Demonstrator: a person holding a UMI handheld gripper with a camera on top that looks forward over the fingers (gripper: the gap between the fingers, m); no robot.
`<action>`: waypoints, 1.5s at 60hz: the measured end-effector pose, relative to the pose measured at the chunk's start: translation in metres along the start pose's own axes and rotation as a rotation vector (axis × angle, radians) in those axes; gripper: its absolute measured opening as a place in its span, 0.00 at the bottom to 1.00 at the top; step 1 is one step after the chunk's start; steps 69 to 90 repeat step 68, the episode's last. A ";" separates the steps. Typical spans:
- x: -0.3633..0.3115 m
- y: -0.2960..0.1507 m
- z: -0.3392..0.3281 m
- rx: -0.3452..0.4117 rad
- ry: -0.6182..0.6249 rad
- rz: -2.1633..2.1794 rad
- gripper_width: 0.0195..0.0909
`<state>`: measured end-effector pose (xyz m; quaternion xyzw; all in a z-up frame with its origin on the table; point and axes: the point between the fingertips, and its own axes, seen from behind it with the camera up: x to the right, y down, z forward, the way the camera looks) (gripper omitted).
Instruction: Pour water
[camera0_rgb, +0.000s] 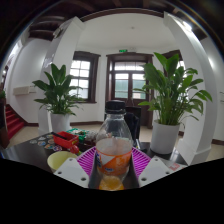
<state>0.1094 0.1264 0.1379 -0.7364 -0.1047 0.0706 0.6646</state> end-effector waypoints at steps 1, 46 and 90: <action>0.000 0.002 -0.001 -0.010 0.003 0.001 0.47; -0.039 -0.005 -0.199 -0.111 0.217 0.148 0.93; -0.061 -0.040 -0.235 -0.064 0.212 0.130 0.92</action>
